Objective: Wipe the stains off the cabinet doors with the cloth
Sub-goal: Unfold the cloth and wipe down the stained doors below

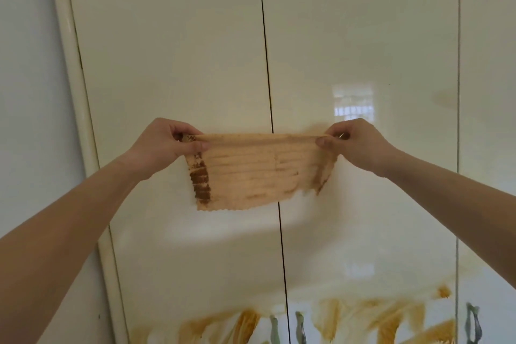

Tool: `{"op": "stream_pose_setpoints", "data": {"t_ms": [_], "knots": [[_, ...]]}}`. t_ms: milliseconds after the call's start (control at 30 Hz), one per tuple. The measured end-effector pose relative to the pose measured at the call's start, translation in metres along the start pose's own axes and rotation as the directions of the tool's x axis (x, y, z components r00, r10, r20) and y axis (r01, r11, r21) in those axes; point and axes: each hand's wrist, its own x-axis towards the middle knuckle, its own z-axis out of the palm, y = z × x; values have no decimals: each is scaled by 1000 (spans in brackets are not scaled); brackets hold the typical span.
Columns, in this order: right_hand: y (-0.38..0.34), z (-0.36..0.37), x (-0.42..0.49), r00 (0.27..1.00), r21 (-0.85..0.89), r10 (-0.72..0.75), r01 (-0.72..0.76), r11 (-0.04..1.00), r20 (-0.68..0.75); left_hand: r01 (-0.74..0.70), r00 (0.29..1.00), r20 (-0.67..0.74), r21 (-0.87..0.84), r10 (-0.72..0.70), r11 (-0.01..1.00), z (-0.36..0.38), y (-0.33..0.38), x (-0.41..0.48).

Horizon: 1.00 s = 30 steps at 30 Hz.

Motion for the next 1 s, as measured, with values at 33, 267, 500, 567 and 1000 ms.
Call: {"op": "stream_pose_setpoints", "data": {"t_ms": [33, 267, 500, 567, 1000], "knots": [[1, -2, 2, 1000, -16, -4, 4, 1000, 6, 1, 1000, -1, -18, -1, 1000, 0, -1, 0], [4, -49, 8, 978, -283, 62, -4, 959, 198, 90, 976, 194, 46, -97, 995, 18, -1, 15], [45, -79, -16, 907, -533, 352, -186, 826, 229, 180, 892, 349, 310, -288, 933, 94, 19, 16], [66, -72, -30, 859, -394, 482, -389, 833, 171, 300, 854, 344, 289, -391, 909, 122, 20, 8], [120, -18, -97, 707, 720, 707, -484, 497, -12, 575, 740, 210, -689, -639, 440, 249, 35, -70]]}}
